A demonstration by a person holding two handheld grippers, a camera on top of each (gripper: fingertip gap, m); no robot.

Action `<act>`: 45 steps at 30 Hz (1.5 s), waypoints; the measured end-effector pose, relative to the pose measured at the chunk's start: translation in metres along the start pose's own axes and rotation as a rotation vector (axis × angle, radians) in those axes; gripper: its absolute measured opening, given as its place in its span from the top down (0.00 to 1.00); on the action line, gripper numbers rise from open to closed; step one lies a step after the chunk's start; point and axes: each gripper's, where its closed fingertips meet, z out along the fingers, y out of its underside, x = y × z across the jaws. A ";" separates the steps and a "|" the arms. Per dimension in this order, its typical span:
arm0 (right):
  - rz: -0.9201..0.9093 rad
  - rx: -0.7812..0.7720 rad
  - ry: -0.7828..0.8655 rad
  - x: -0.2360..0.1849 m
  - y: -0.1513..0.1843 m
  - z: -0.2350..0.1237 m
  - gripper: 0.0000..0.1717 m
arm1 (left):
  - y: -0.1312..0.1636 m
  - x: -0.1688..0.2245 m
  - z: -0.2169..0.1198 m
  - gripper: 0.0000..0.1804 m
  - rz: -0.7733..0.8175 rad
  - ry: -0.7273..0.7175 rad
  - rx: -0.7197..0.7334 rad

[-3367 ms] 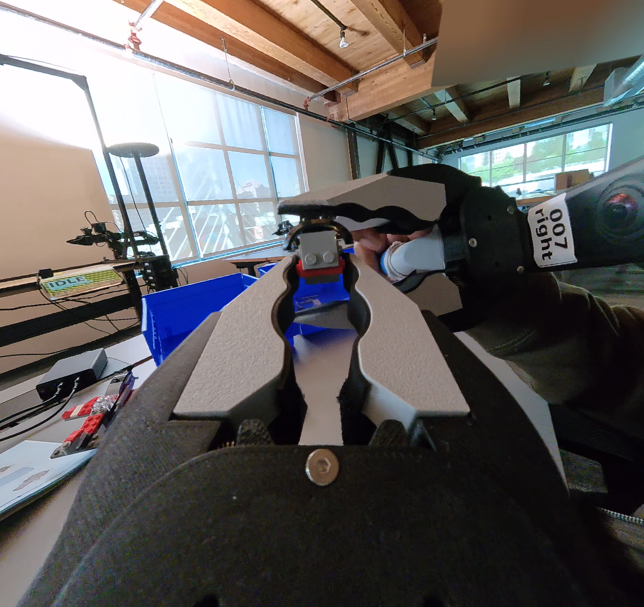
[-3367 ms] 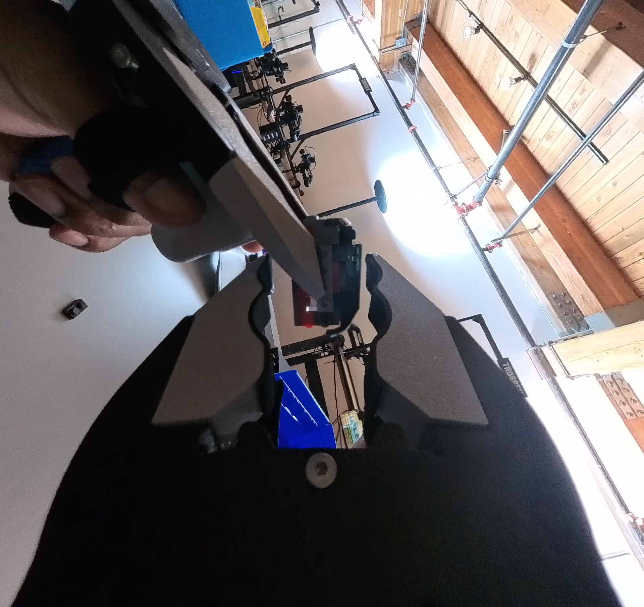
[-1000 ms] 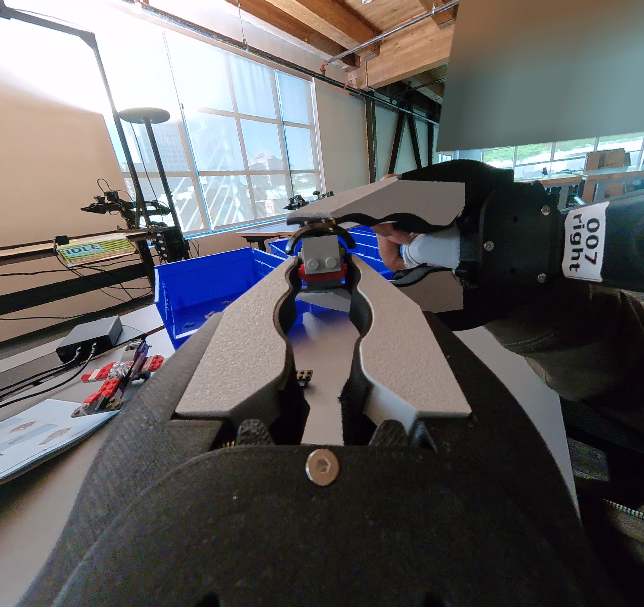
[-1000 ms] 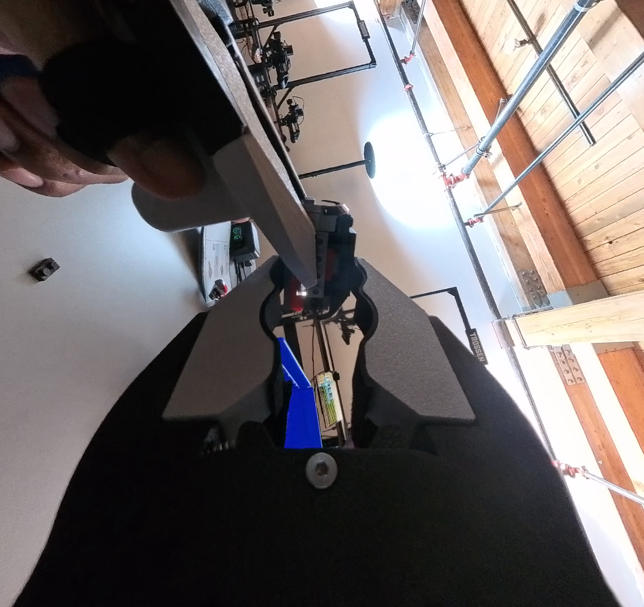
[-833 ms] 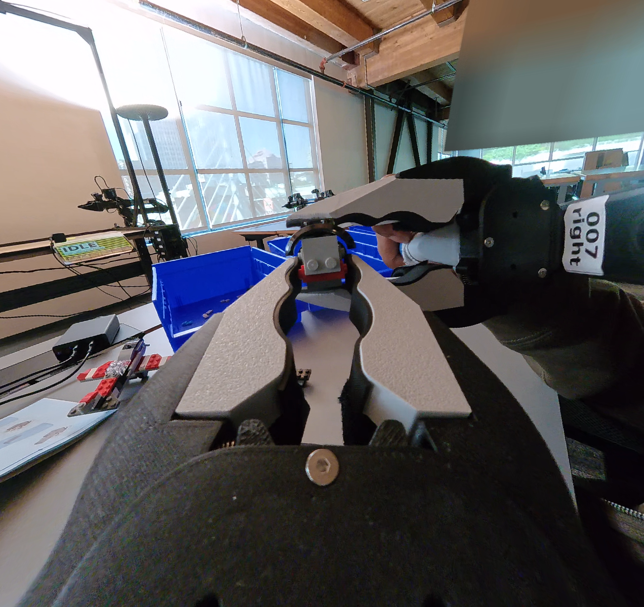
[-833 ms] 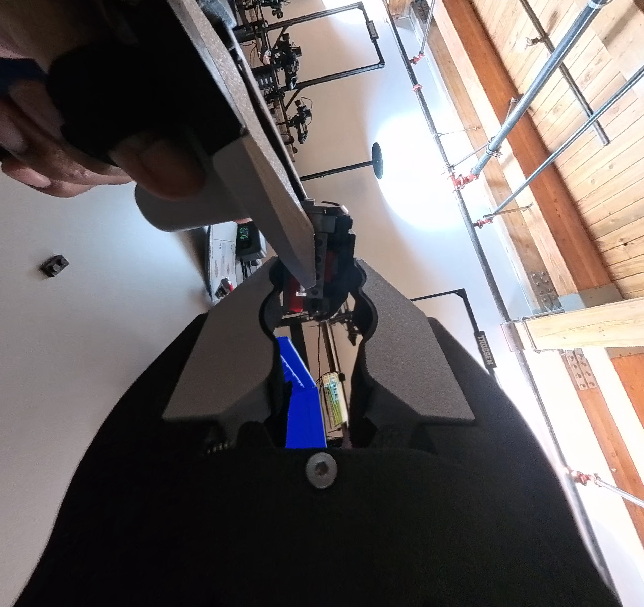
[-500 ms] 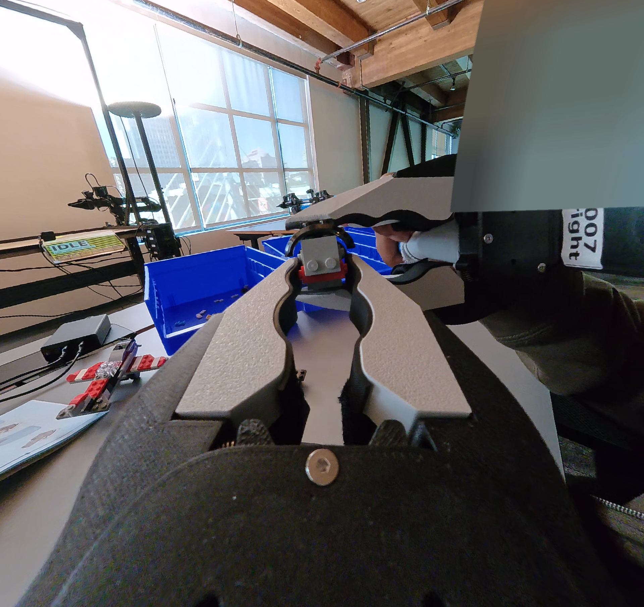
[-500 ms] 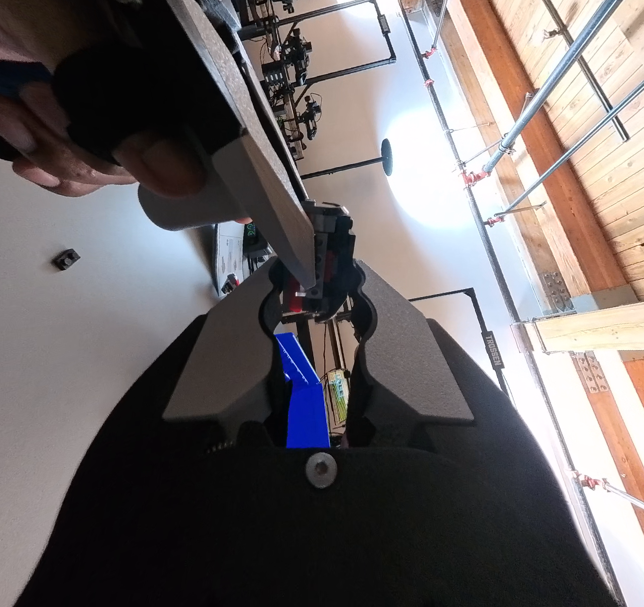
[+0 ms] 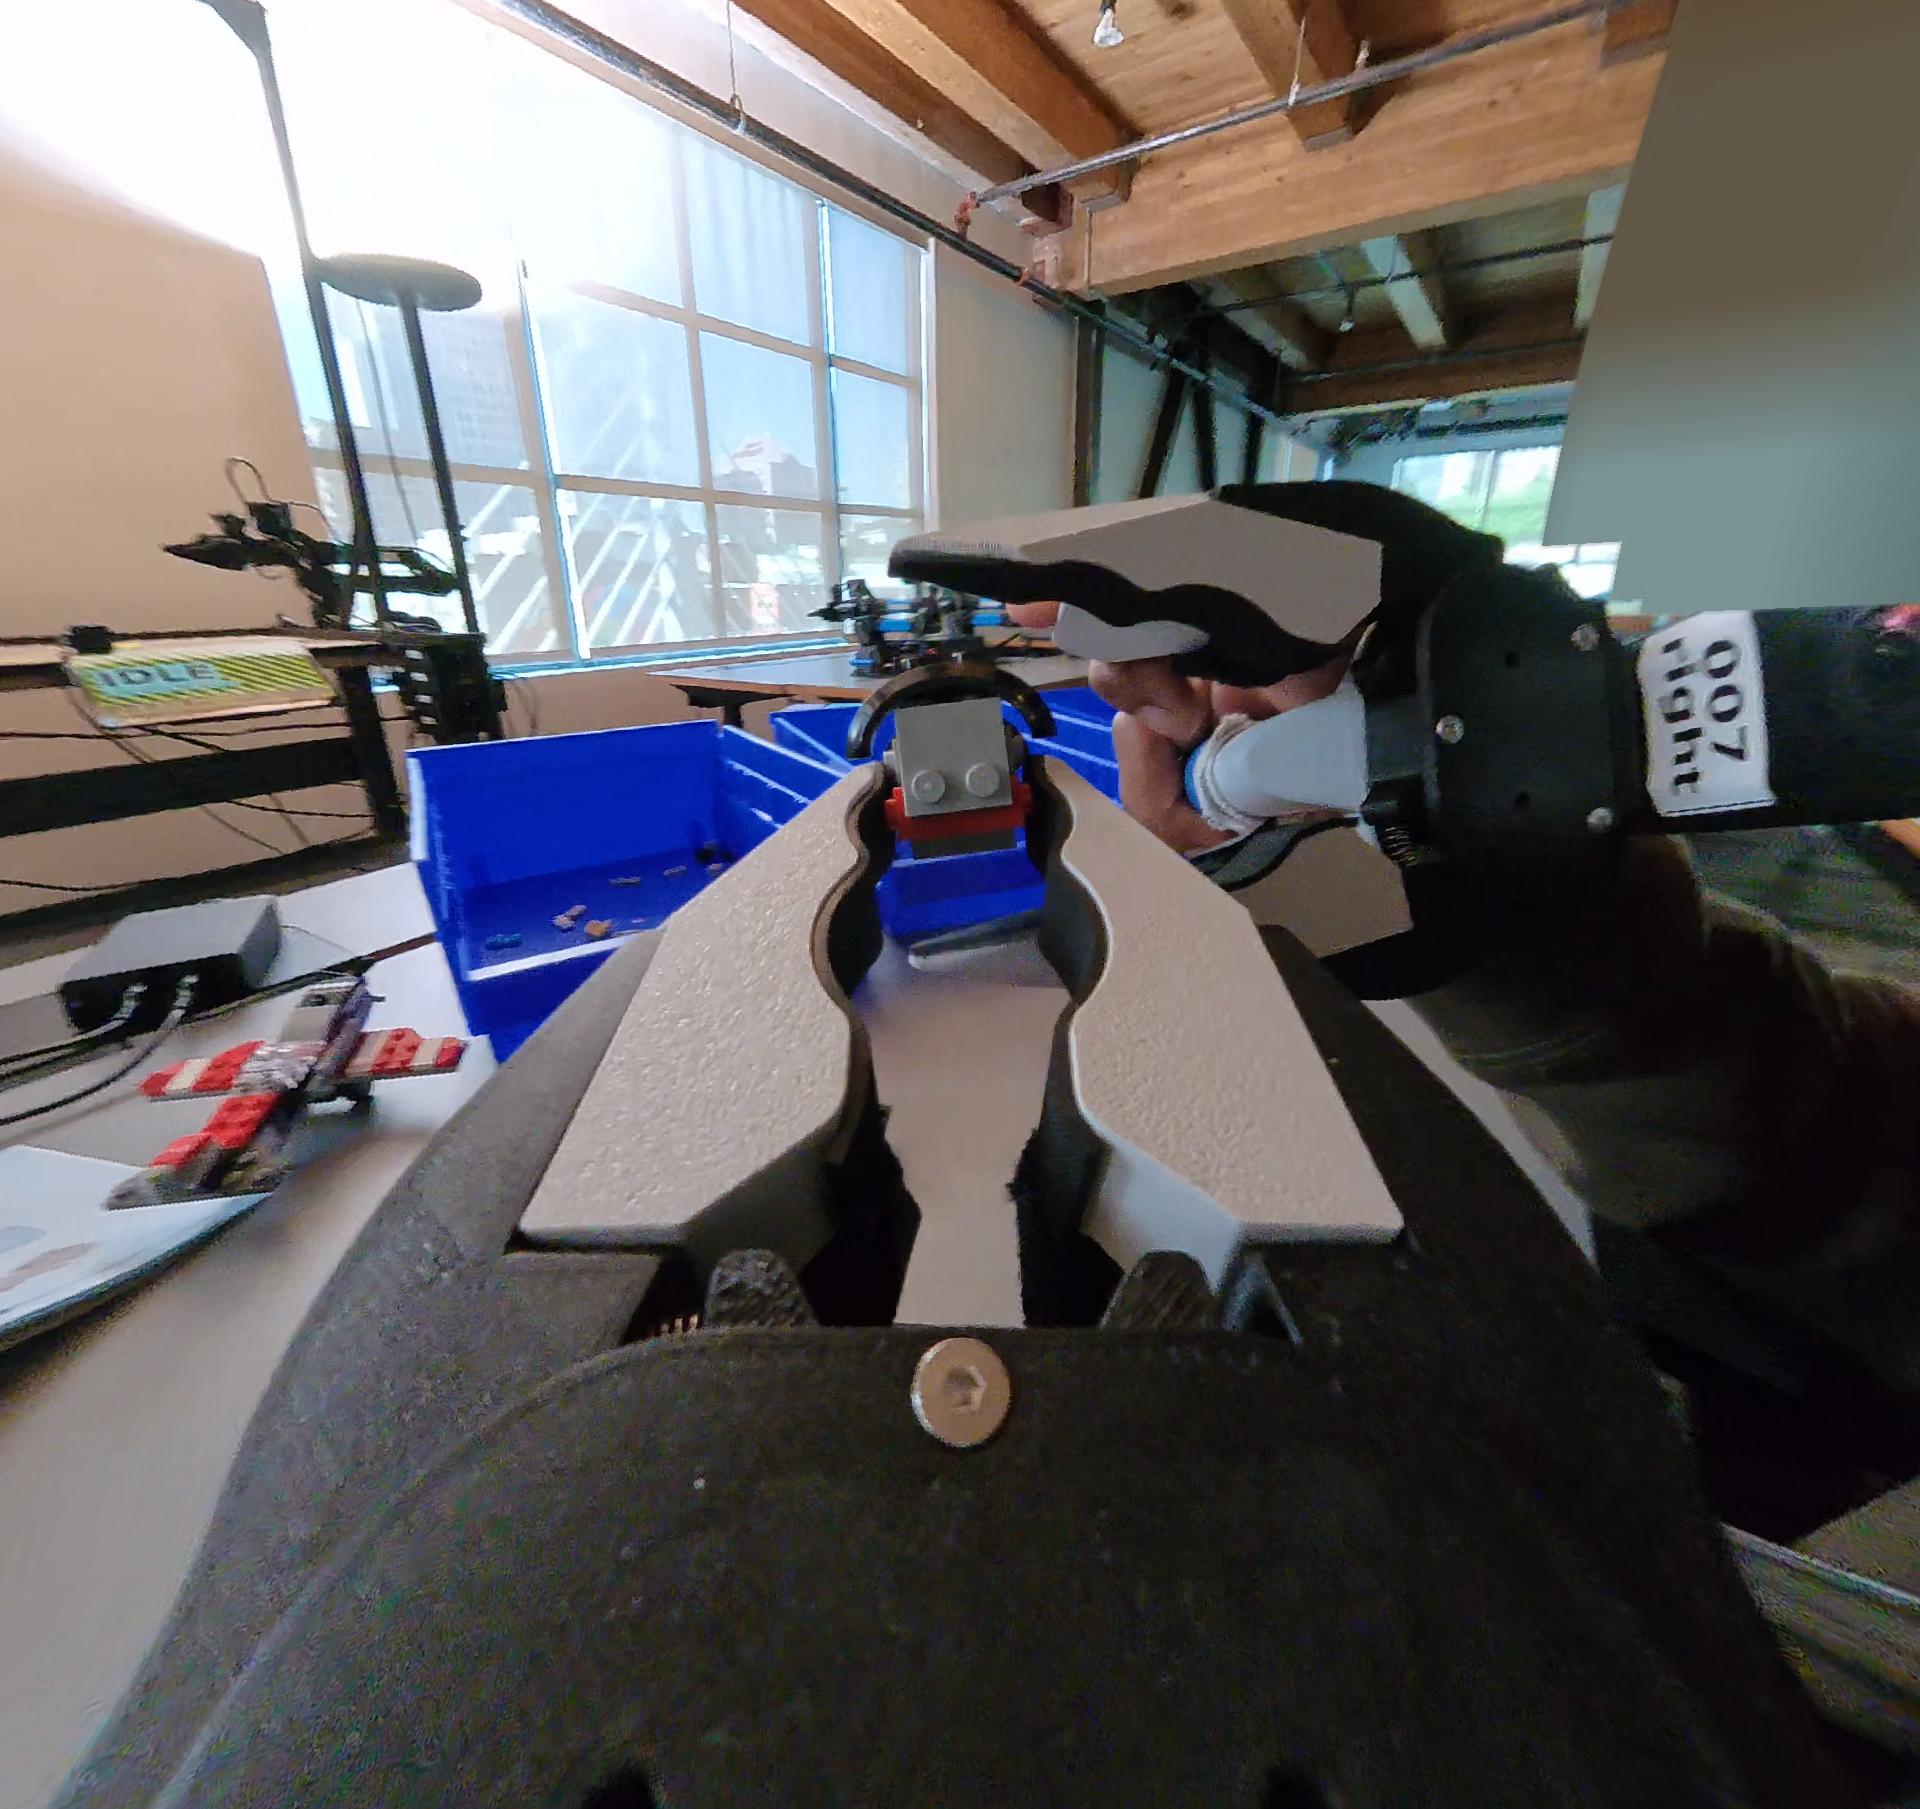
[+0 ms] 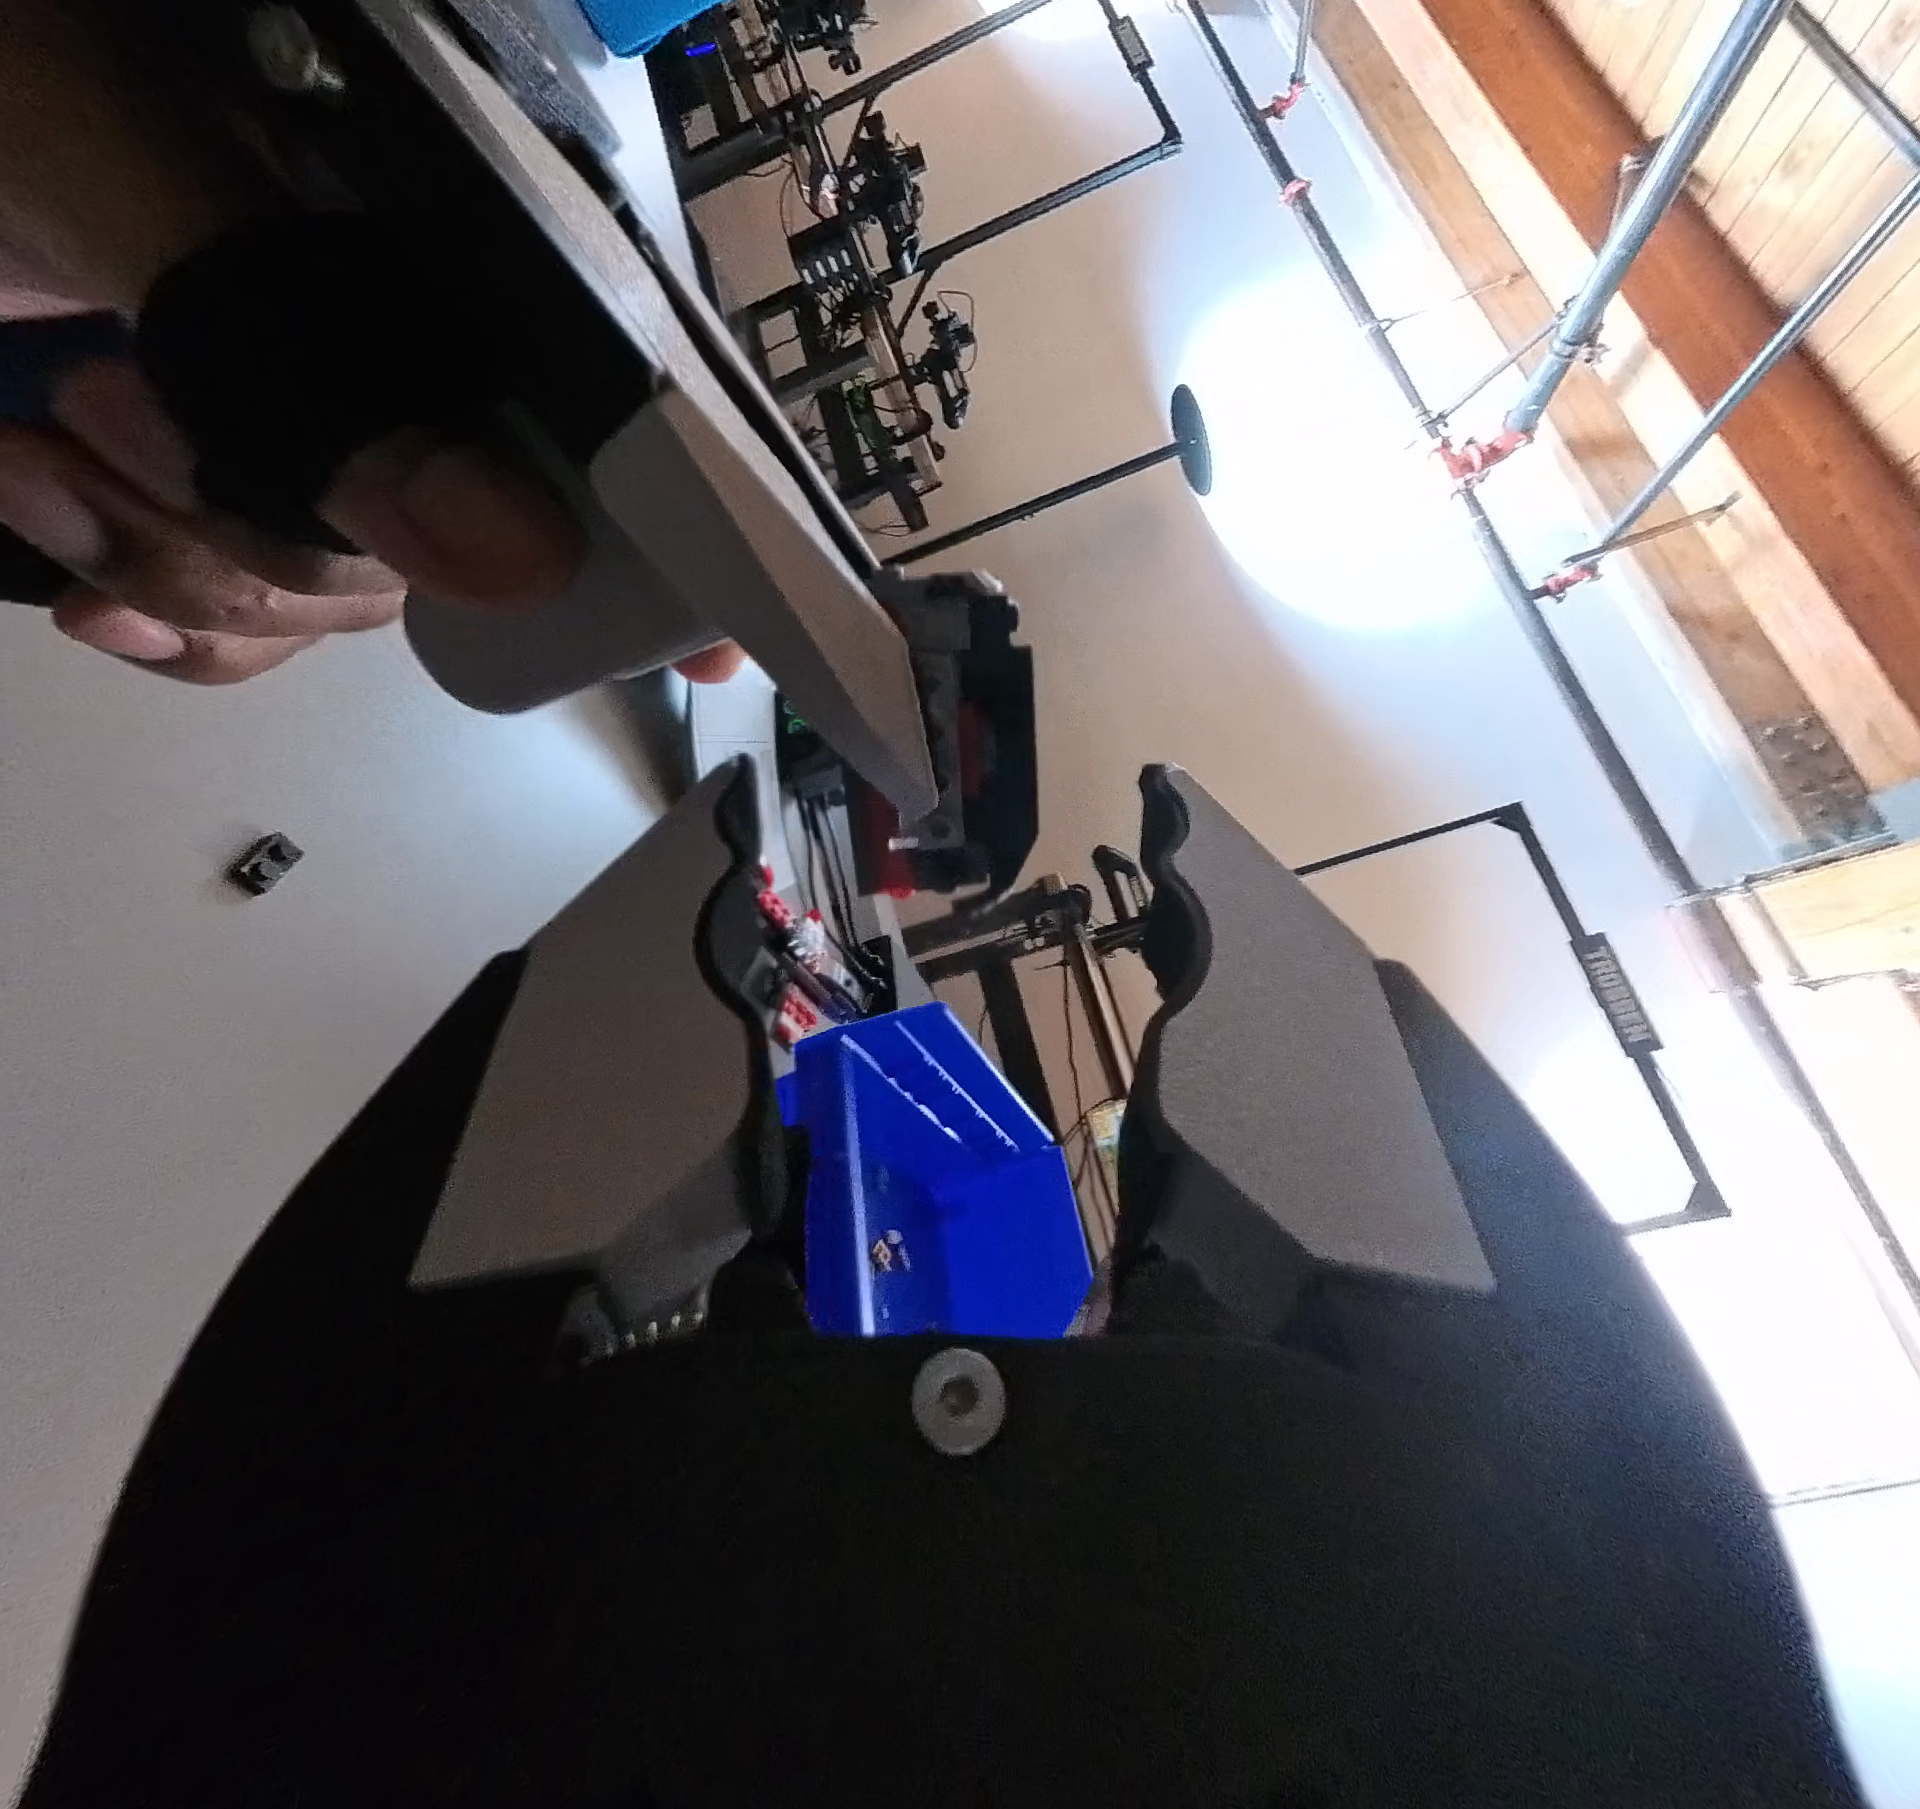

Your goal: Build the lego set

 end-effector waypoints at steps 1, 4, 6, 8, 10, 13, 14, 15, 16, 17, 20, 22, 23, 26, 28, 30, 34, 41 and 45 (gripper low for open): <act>0.006 -0.004 -0.008 0.001 0.002 -0.001 0.55 | -0.001 0.000 -0.001 0.86 -0.025 0.013 0.010; -0.006 -0.016 -0.008 0.004 0.005 -0.004 0.56 | -0.003 0.001 -0.002 0.86 -0.059 0.034 0.023; -0.010 -0.011 -0.004 0.005 0.005 -0.006 0.59 | -0.002 0.002 -0.001 0.86 -0.054 0.038 0.017; -0.020 -0.011 -0.007 0.005 0.004 -0.006 0.62 | -0.001 0.004 -0.001 0.86 -0.048 0.047 0.012; -0.032 -0.010 -0.012 0.004 0.002 -0.007 0.64 | -0.001 0.005 0.000 0.86 -0.048 0.054 0.008; -0.047 -0.004 -0.025 0.000 -0.001 -0.006 0.66 | 0.001 0.006 0.000 0.86 -0.039 0.057 -0.001; -0.055 -0.002 -0.029 -0.001 -0.002 -0.006 0.66 | 0.002 0.007 0.001 0.86 -0.030 0.057 -0.007; -0.065 0.001 -0.030 -0.003 -0.003 -0.006 0.67 | 0.003 0.008 0.001 0.86 -0.018 0.055 -0.015; -0.075 0.003 -0.033 -0.004 -0.004 -0.005 0.67 | 0.005 0.009 0.002 0.86 -0.003 0.054 -0.025; -0.083 0.004 -0.036 -0.006 -0.005 -0.005 0.67 | 0.006 0.010 0.003 0.86 0.013 0.052 -0.036; -0.100 0.008 -0.045 -0.008 -0.007 -0.005 0.67 | 0.013 0.013 0.005 0.86 0.053 0.053 -0.076; -0.109 0.004 -0.047 -0.008 -0.007 -0.005 0.68 | 0.015 0.014 0.006 0.86 0.070 0.051 -0.090; -0.115 0.003 -0.048 -0.008 -0.007 -0.006 0.69 | 0.016 0.014 0.006 0.86 0.076 0.051 -0.096; -0.121 0.003 -0.060 -0.011 -0.006 -0.005 0.72 | 0.016 0.014 0.006 0.86 0.085 0.047 -0.098; -0.125 0.005 -0.064 -0.013 -0.006 -0.004 0.76 | 0.016 0.014 0.005 0.87 0.090 0.042 -0.099; -0.124 0.005 -0.062 -0.014 -0.006 -0.003 0.76 | 0.017 0.012 0.005 0.87 0.092 0.035 -0.104; -0.085 0.011 -0.071 -0.015 -0.007 -0.002 0.77 | 0.016 0.012 0.004 0.87 0.085 0.039 -0.102; -0.083 -0.001 -0.095 -0.018 -0.004 -0.002 0.78 | 0.020 0.011 0.005 0.87 0.069 0.041 -0.124; -0.106 -0.023 -0.102 -0.019 -0.002 -0.001 0.79 | 0.021 0.011 0.005 0.87 0.066 0.043 -0.133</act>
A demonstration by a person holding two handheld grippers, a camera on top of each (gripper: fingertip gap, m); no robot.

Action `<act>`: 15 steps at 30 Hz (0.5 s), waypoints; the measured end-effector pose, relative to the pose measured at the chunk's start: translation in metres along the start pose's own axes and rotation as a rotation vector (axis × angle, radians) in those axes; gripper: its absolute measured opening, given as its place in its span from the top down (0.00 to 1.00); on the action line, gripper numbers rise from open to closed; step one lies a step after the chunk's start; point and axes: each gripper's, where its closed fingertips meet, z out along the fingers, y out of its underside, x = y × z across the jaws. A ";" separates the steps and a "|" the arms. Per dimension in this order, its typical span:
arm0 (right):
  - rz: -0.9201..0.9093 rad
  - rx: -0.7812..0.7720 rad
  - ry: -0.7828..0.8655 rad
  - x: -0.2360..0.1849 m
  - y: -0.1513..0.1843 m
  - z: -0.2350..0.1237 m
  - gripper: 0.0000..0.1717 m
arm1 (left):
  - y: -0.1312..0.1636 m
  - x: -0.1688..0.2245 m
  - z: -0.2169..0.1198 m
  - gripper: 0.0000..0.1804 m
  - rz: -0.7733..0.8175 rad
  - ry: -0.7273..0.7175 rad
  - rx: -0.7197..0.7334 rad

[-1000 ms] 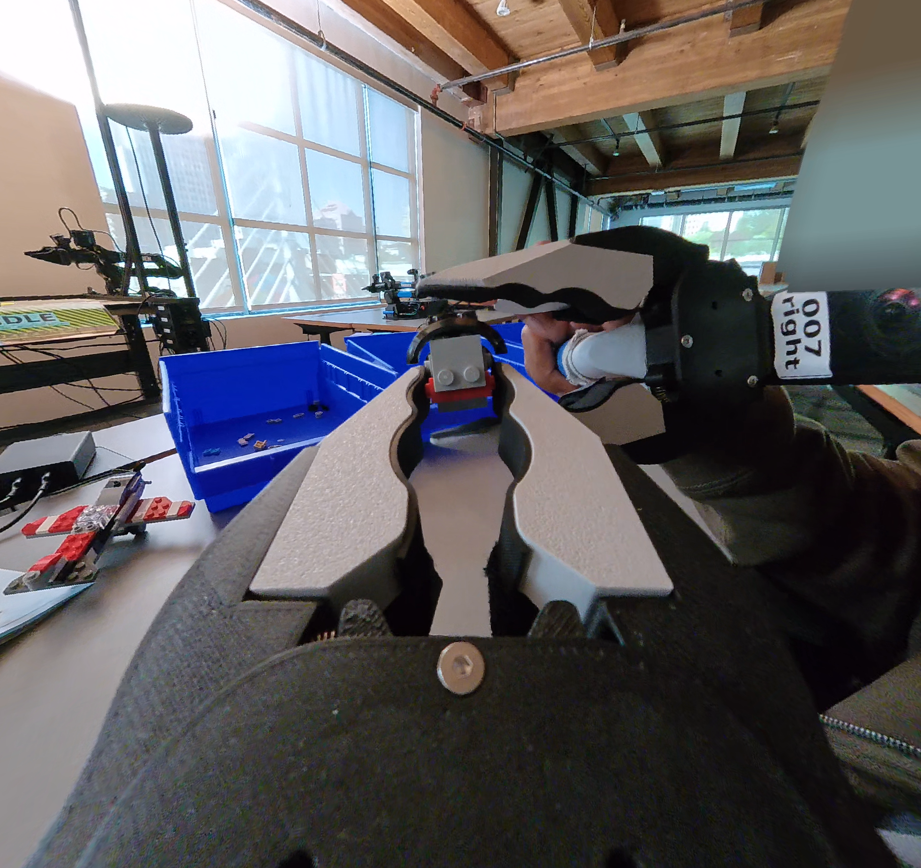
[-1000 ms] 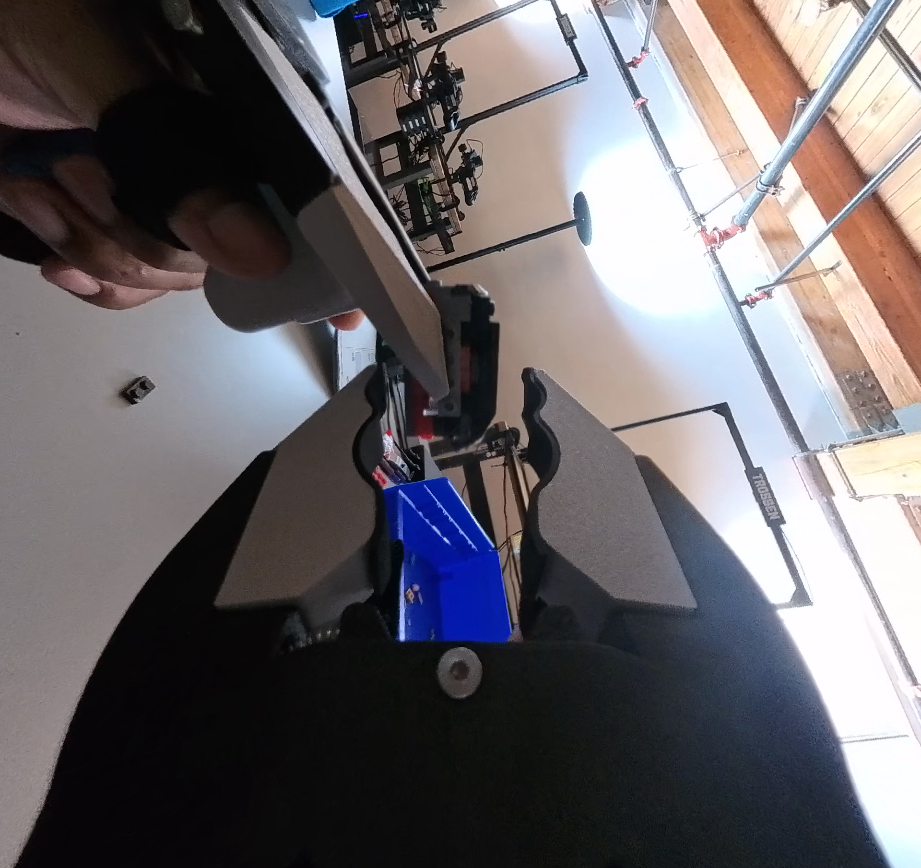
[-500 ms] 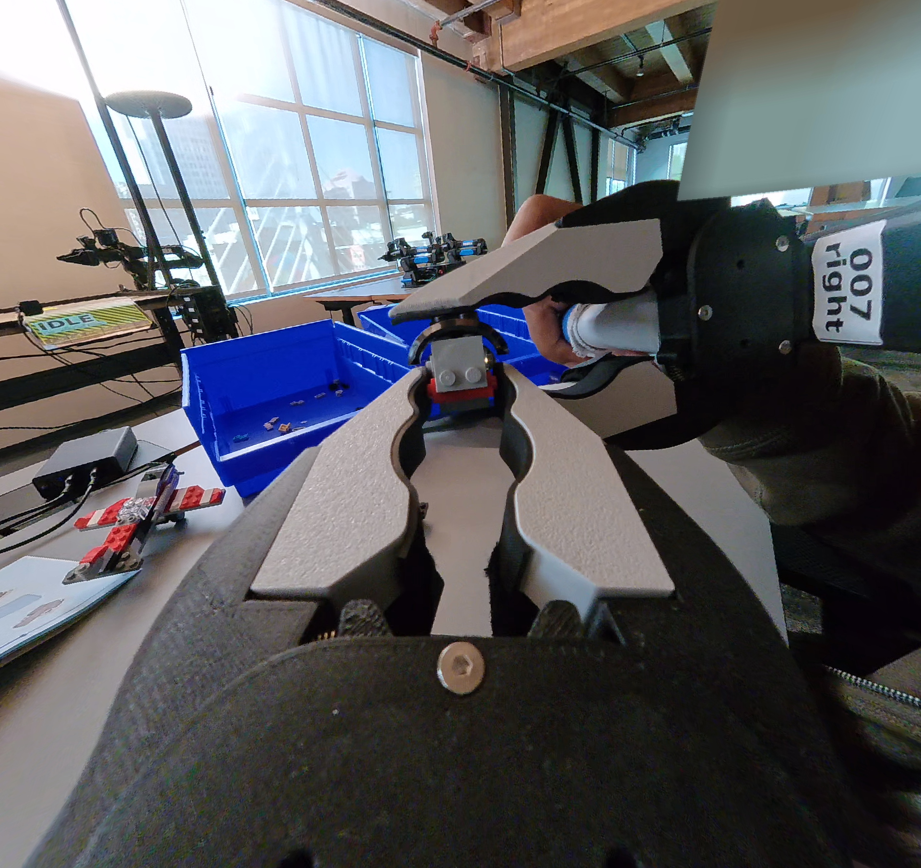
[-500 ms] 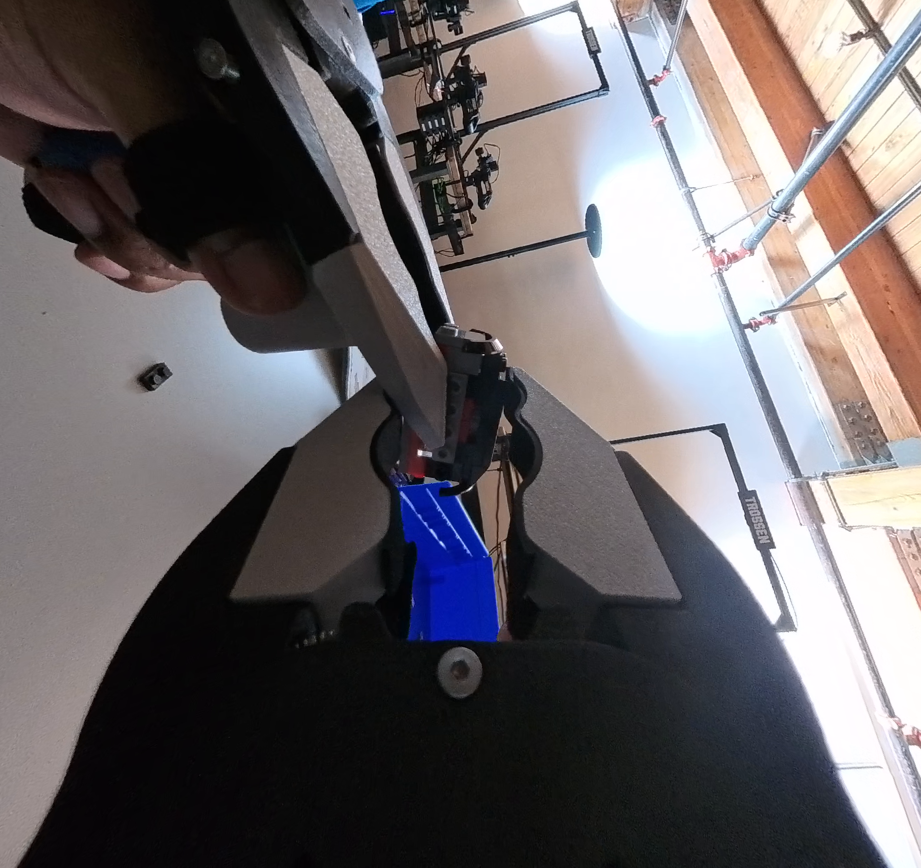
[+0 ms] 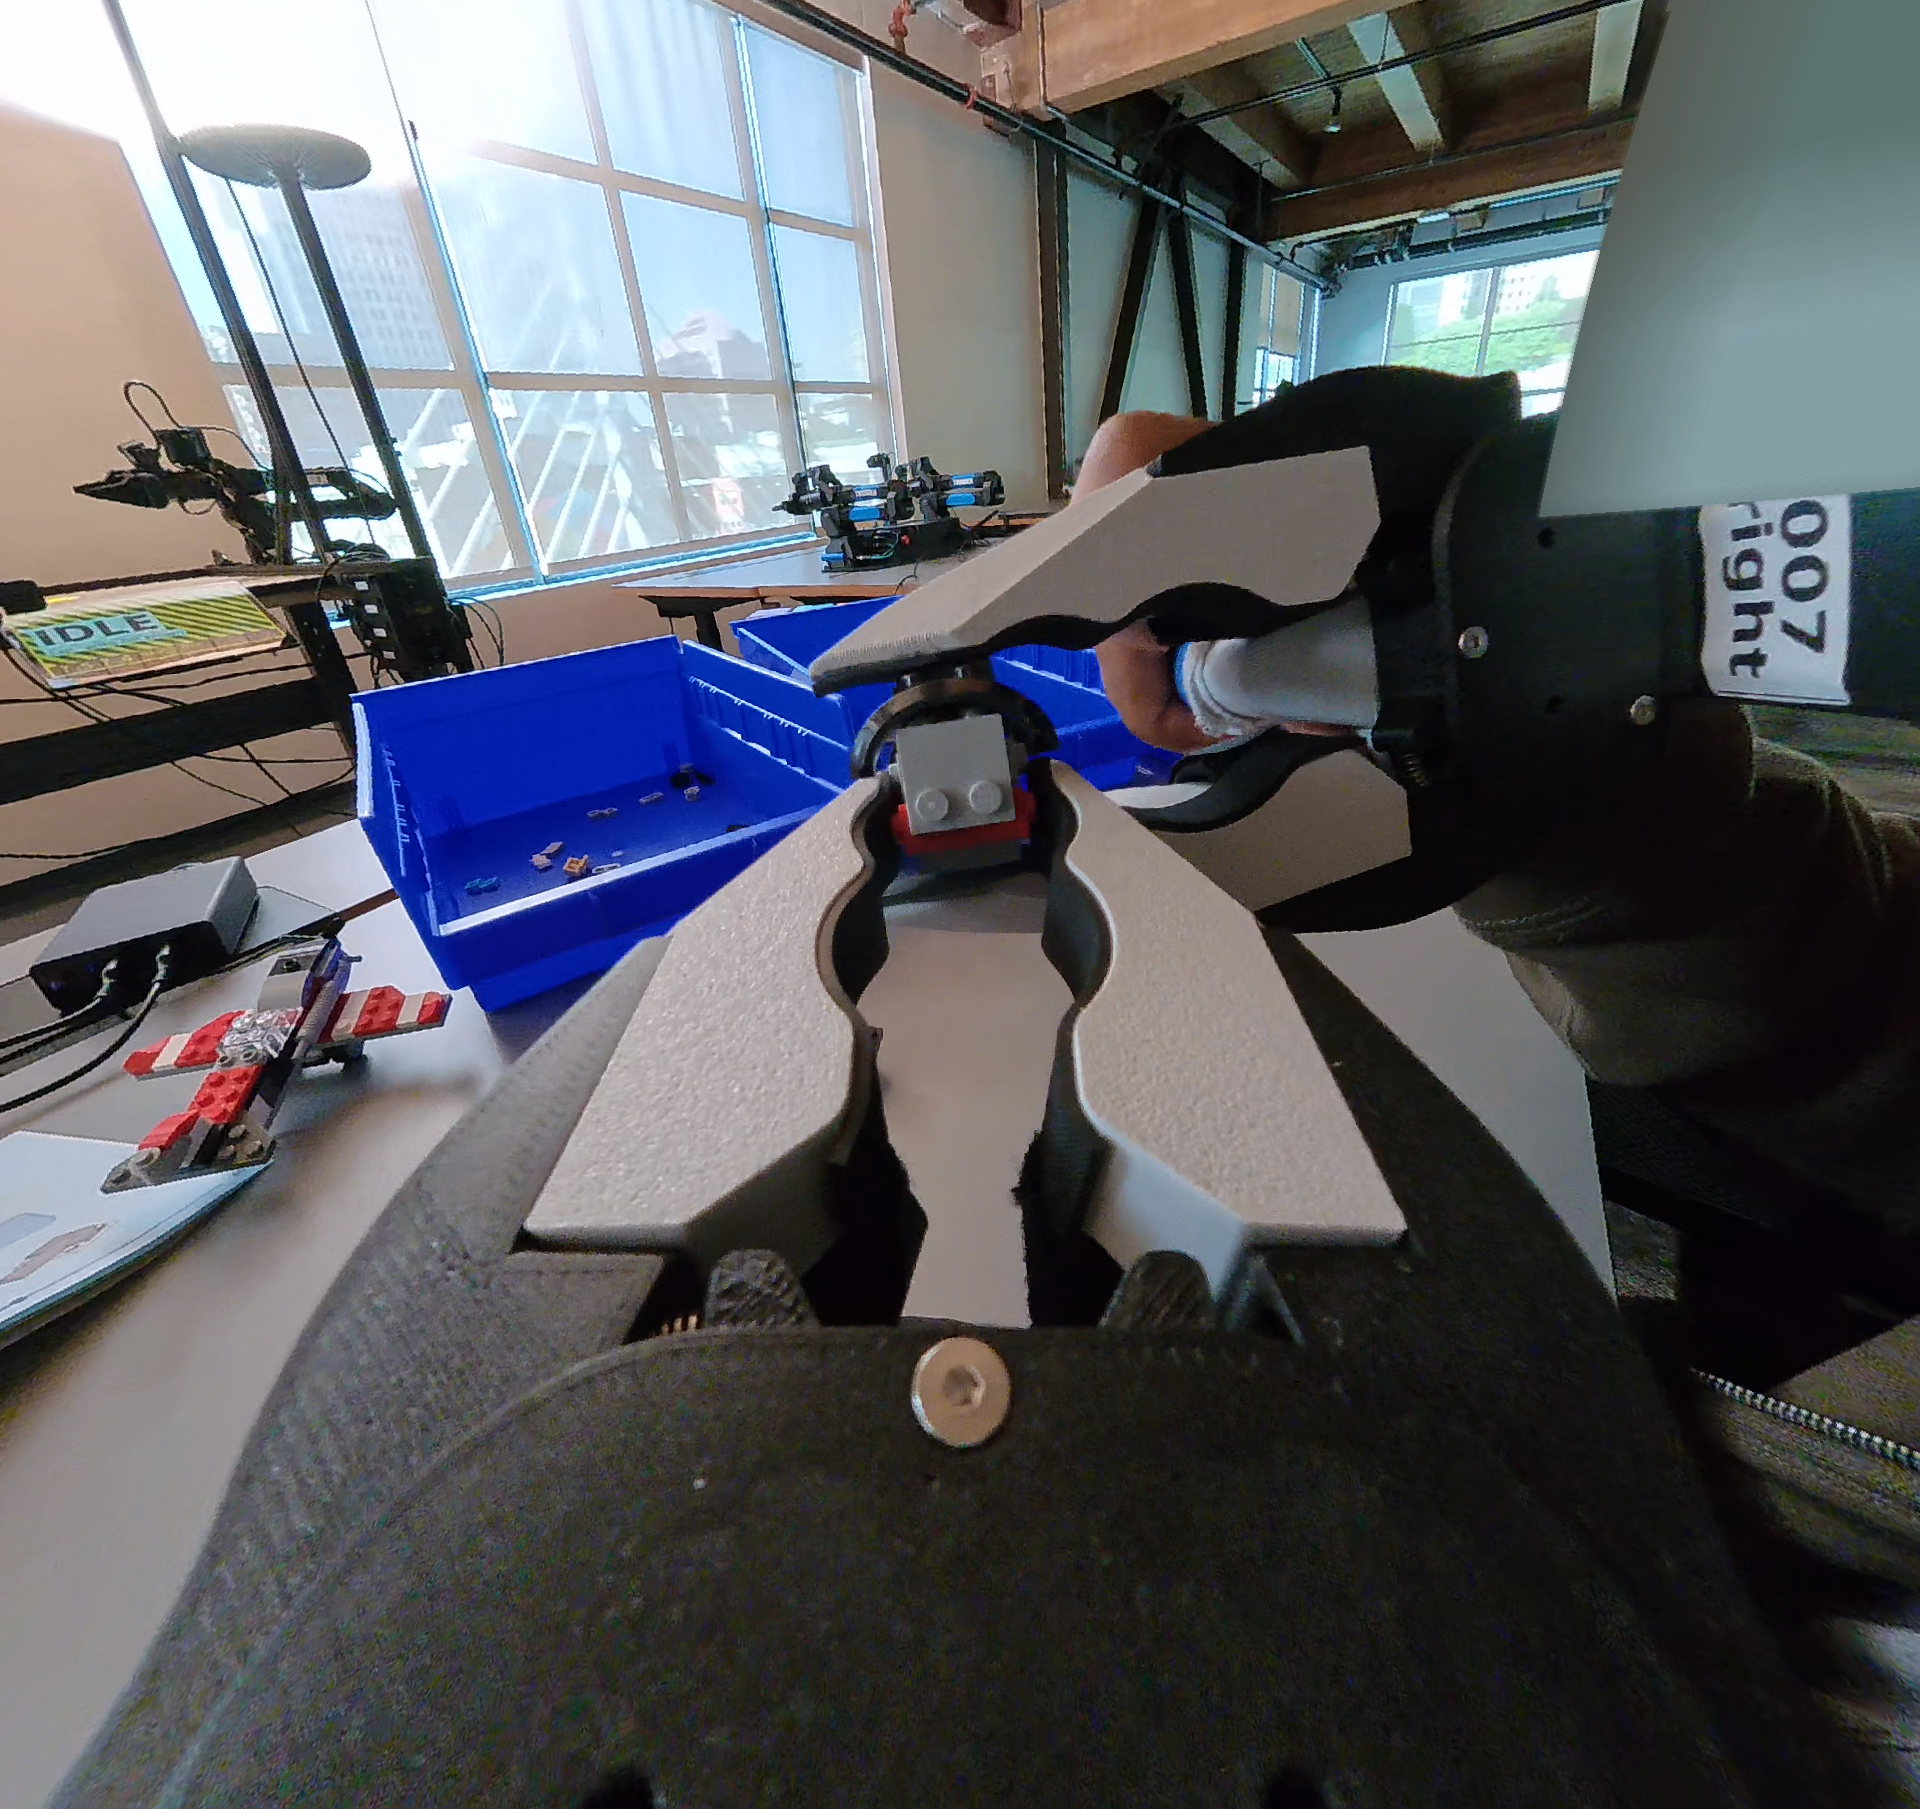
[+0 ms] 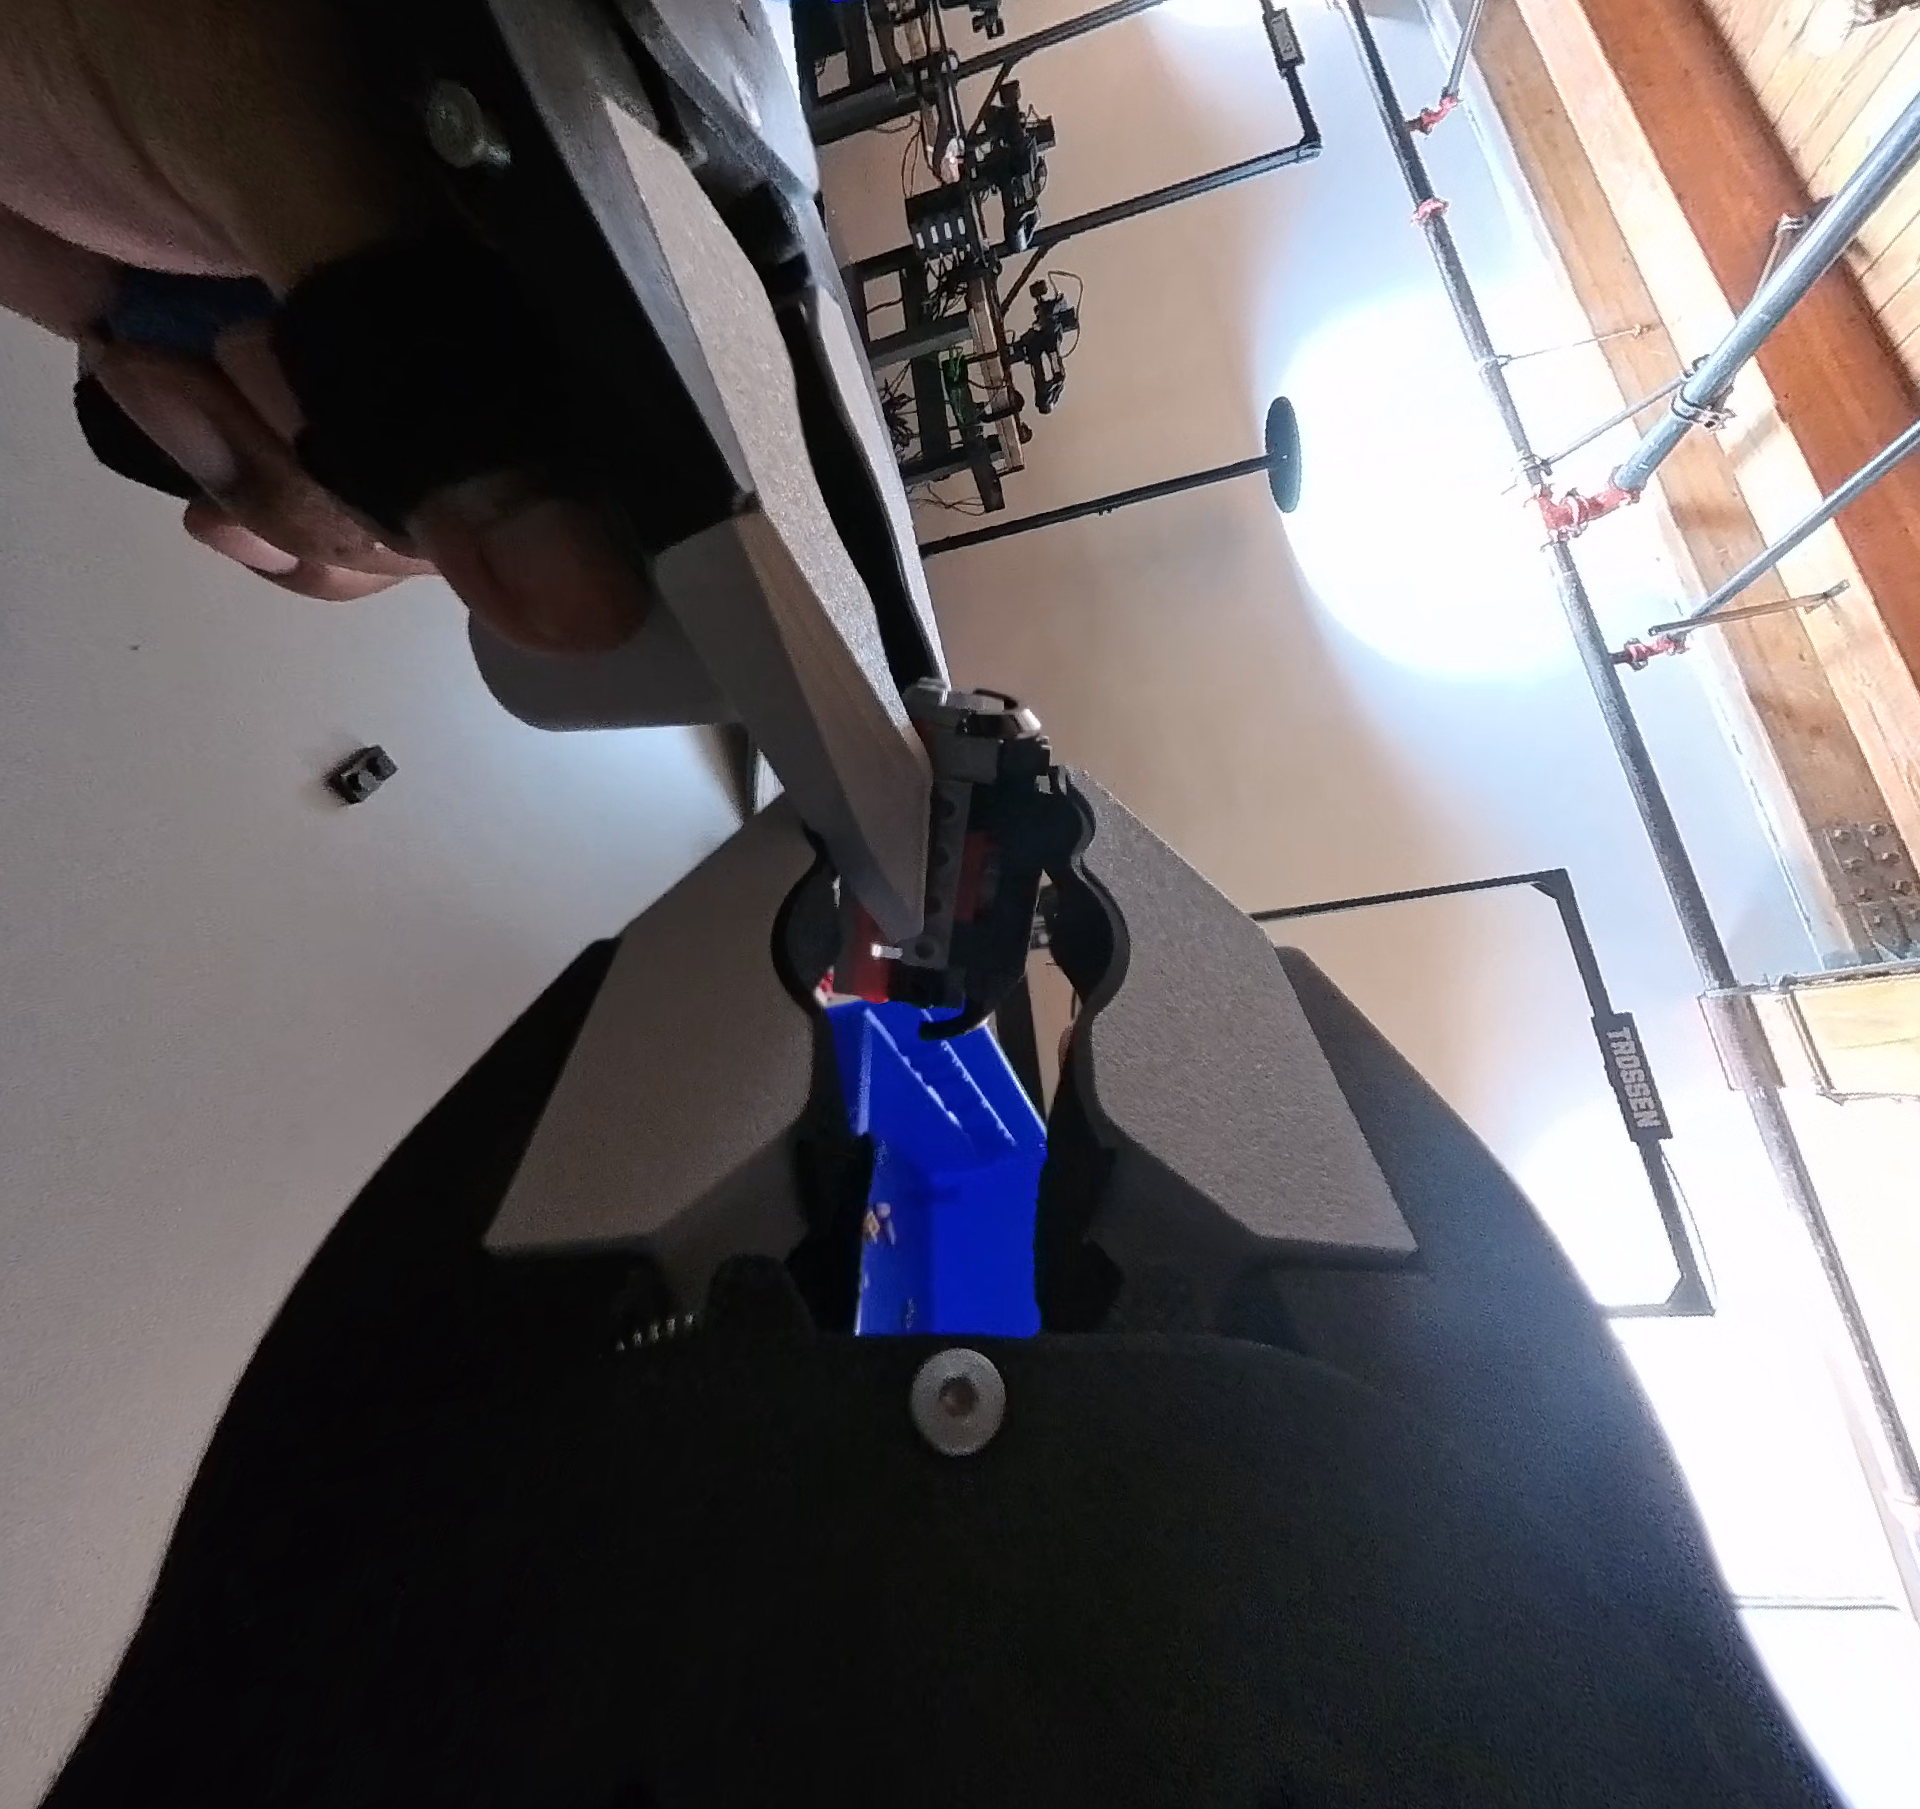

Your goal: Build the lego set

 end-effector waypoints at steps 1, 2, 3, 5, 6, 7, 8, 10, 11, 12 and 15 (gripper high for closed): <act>-0.004 -0.005 -0.001 0.000 0.000 0.000 0.79 | 0.000 0.000 0.000 0.87 0.000 -0.001 -0.003; -0.007 -0.006 0.000 0.000 0.000 0.000 0.79 | 0.000 0.000 0.000 0.87 0.000 0.000 -0.003; -0.009 -0.009 0.003 0.000 0.001 0.000 0.79 | 0.000 0.000 0.000 0.87 -0.001 0.000 -0.002; -0.021 -0.018 0.001 -0.001 0.002 0.001 0.79 | 0.002 -0.001 0.001 0.87 -0.005 -0.001 -0.011; -0.028 -0.023 0.002 -0.002 0.002 0.001 0.79 | 0.002 -0.001 0.001 0.87 -0.003 -0.003 -0.014; -0.033 -0.029 0.000 -0.002 0.003 0.001 0.79 | 0.003 -0.001 0.001 0.87 -0.004 -0.004 -0.017; -0.039 -0.032 0.000 -0.002 0.003 0.001 0.79 | 0.003 -0.001 0.001 0.87 -0.006 -0.003 -0.016; -0.038 -0.033 -0.016 -0.004 0.004 0.000 0.79 | 0.004 0.000 0.001 0.87 -0.006 -0.001 -0.025; -0.034 -0.033 -0.023 -0.005 0.004 0.000 0.79 | 0.005 0.000 0.002 0.87 -0.008 -0.001 -0.029; -0.034 -0.037 -0.028 -0.005 0.005 0.000 0.79 | 0.006 0.000 0.002 0.87 -0.009 -0.001 -0.036; -0.031 -0.045 -0.036 -0.006 0.006 0.000 0.79 | 0.008 0.000 0.003 0.87 -0.022 0.005 -0.041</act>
